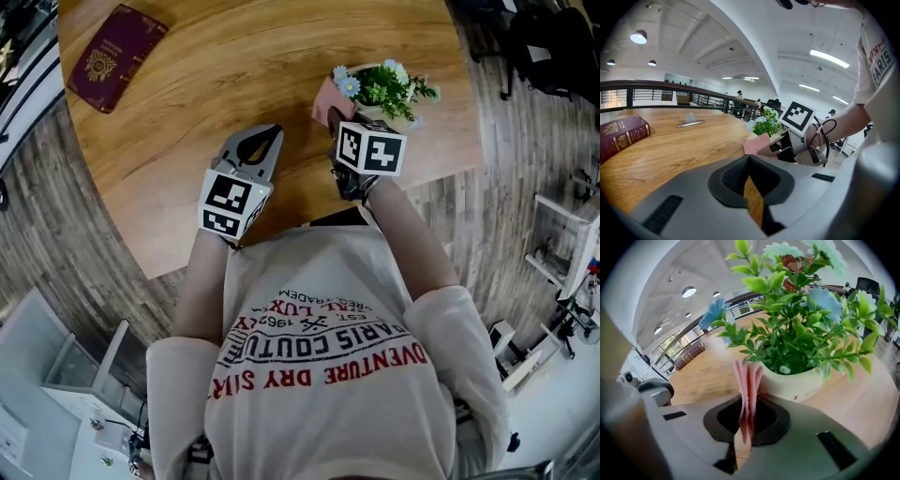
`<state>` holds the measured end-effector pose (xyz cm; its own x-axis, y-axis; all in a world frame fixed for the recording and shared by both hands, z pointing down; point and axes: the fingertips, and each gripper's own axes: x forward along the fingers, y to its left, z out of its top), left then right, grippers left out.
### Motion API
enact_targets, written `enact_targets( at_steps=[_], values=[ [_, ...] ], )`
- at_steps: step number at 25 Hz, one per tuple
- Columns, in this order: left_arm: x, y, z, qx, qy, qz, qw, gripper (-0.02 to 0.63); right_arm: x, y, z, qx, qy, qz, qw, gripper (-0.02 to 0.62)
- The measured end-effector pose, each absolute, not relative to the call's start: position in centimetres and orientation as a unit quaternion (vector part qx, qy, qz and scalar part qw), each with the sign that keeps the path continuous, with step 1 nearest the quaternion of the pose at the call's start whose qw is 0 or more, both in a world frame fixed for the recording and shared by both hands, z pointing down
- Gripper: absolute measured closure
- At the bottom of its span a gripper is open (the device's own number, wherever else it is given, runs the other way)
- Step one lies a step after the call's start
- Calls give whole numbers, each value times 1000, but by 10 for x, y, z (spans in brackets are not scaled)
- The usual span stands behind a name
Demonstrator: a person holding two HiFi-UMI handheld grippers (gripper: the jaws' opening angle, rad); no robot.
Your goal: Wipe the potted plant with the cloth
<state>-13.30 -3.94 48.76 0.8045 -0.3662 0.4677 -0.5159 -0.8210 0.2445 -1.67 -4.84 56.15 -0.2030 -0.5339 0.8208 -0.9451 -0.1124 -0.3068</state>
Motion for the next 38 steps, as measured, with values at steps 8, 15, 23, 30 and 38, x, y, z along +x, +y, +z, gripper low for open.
enact_targets(
  at_steps=[8, 15, 23, 30, 38],
  values=[
    [-123, -37, 491, 934, -231, 198, 187, 589, 6, -31, 568, 604, -611, 447, 250, 560],
    [-113, -28, 494, 931, -237, 200, 191, 589, 22, -18, 572, 601, -610, 449, 255, 558],
    [-87, -21, 487, 920, -273, 199, 197, 589, 46, 6, 572, 556, -640, 441, 293, 558],
    [-70, -18, 475, 901, -339, 187, 197, 589, 28, 28, 539, 437, -751, 352, 346, 558],
    [-66, -15, 459, 862, -443, 160, 186, 589, 26, 8, 469, 369, -839, 255, 309, 558]
  ],
)
